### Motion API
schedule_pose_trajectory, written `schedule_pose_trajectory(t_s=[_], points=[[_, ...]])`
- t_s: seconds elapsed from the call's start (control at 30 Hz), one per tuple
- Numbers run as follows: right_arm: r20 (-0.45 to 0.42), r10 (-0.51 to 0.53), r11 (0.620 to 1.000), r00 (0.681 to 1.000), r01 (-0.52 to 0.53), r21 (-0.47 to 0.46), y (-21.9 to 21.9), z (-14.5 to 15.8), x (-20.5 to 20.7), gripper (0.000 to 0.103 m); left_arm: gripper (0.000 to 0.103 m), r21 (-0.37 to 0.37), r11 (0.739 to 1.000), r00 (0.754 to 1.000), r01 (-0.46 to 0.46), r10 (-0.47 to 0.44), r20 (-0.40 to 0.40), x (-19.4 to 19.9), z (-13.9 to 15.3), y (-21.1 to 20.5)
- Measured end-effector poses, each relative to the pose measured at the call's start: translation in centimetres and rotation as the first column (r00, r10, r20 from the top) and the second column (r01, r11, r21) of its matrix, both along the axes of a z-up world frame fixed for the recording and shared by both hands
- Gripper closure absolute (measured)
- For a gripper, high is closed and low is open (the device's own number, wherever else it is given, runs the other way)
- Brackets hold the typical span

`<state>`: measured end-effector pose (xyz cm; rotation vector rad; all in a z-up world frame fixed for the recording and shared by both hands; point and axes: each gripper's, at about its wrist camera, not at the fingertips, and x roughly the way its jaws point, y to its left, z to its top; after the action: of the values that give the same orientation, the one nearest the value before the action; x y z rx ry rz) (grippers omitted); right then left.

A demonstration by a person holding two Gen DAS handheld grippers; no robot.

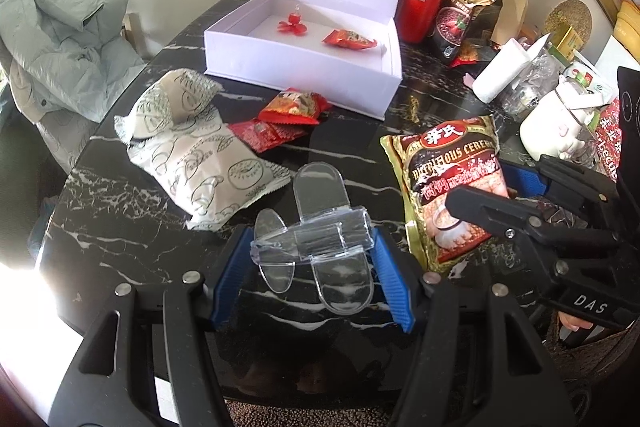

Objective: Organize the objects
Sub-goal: 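Carry clear plastic piece with left gripper over white box while right gripper carries cereal bag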

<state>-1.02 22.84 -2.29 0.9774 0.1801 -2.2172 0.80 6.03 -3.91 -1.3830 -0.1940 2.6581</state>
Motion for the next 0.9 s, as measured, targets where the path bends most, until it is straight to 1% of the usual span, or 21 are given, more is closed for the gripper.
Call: schedule_pose_trajectory(t_s=[0.43, 0.67, 0.9], points=[[-0.024, -0.074, 0.997, 0.997, 0.074, 0.004, 2.6, 1.1, -1.3, 0.065, 0.044, -0.019, 0.995, 0.995, 0.096, -0.096, -0.018, -2.6, 1.4, 2.7], [-0.035, -0.087, 0.996, 0.996, 0.087, -0.001, 2.9, 1.8, -3.1, 0.065, 0.044, -0.026, 0.992, 0.992, 0.120, -0.121, -0.021, -4.9, 2.0, 3.1], [-0.037, -0.075, 0.997, 0.997, 0.074, -0.015, 2.5, 2.5, -5.3, 0.065, 0.044, -0.042, 0.989, 0.990, 0.139, -0.140, -0.033, -7.4, 2.9, 3.1]])
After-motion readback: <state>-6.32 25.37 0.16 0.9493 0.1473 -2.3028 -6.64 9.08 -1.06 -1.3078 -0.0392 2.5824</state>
